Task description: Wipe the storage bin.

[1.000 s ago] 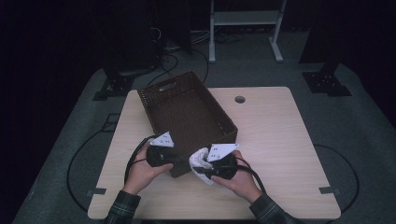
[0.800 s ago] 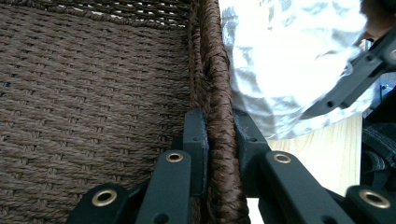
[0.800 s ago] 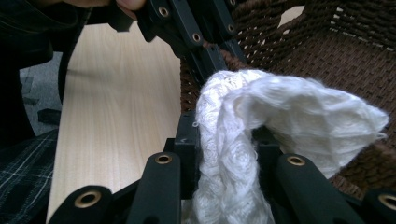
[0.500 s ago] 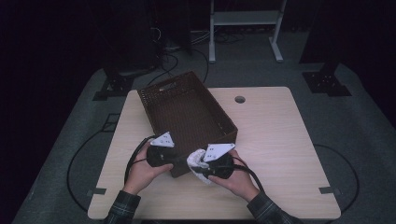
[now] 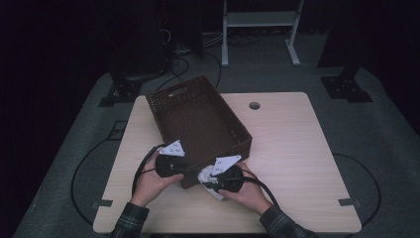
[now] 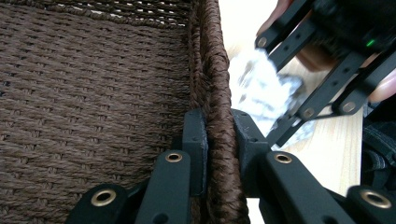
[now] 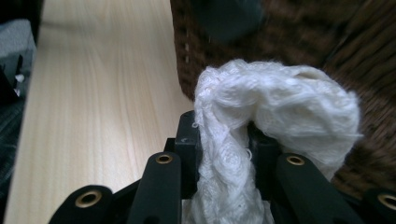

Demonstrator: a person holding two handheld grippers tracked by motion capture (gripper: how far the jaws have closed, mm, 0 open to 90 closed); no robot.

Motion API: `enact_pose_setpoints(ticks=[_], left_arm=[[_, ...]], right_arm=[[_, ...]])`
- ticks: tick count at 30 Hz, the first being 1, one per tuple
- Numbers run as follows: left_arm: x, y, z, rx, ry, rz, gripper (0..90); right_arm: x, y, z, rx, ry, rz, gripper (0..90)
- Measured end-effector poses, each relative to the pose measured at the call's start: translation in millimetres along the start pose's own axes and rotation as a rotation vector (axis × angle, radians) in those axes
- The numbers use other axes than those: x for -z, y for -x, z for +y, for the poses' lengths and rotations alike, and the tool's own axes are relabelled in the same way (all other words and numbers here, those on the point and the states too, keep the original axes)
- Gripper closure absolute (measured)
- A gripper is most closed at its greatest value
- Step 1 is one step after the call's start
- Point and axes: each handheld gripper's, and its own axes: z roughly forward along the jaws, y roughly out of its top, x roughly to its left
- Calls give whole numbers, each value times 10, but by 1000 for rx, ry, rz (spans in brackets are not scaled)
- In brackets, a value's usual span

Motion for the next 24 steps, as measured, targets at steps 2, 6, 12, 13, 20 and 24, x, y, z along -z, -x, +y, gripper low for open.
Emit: enact_pose_setpoints(ticks=[2,6,12,13,20,24], left_arm=[[1,1,0,0,0,1,771],[0,-1,0,1,1,-2,772],[2,-1,1,1,1,-1,771],[2,-1,1,1,2,-1,771],[2,-1,1,3,2,-2,771],[5,-2,2,0,1,-1,771]], right_arm=[[-58,6,-34,-5,-18,3,704],[-145,14,-91,-8,-38,10,704],[-133,-24,-71,2,-35,5,703],[-130,-44,-58,2,-27,10,702],[-82,-186,65,30,18,45,702],[-64,-255,139,56,41,59,701]])
